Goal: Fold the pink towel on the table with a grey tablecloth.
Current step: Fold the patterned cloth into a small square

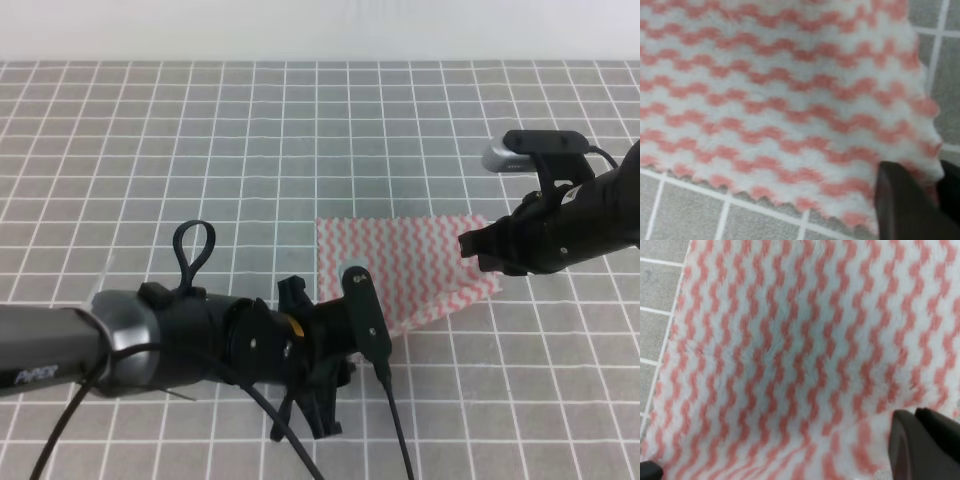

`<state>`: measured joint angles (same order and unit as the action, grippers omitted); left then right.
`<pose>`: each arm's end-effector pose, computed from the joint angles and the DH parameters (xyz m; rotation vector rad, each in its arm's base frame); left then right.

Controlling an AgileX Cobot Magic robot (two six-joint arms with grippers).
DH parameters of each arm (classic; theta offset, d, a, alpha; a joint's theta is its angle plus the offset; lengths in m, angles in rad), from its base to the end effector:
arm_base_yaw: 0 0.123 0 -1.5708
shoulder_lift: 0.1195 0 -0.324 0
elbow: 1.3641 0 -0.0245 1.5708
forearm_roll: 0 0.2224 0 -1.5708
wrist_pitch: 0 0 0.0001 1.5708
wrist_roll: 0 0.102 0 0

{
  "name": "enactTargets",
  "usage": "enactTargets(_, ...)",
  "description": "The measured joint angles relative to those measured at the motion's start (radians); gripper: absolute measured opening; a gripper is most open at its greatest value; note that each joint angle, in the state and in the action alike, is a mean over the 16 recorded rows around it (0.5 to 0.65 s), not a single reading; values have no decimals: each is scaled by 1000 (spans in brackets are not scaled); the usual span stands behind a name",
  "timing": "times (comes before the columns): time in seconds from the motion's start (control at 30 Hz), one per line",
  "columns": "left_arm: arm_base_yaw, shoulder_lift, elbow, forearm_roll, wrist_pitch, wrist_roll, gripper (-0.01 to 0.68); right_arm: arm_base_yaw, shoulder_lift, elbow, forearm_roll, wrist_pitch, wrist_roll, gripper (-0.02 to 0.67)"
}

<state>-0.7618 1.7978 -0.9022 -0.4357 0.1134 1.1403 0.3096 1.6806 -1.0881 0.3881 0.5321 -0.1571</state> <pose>0.2453 -0.2408 0.2033 1.6787 1.8289 -0.0825 0.3119 0.1204 0.2678 -0.2399 2.5956 0.4293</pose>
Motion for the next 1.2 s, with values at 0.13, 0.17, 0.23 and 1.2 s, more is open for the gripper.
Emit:
enactTargets(0.13,0,1,0,0,-2,-1,40,1,4,-1,-1,1,0,-17)
enactTargets(0.17,0,1,0,0,-3,-3,28,1,5,-1,-1,1,0,-17)
enactTargets(0.23,0,1,0,0,-7,-10,10,1,6,-1,-2,1,0,-17)
enactTargets(1.2,2,5,-43,-3,-42,-90,-2,1,3,-1,-10,0,-1,-17)
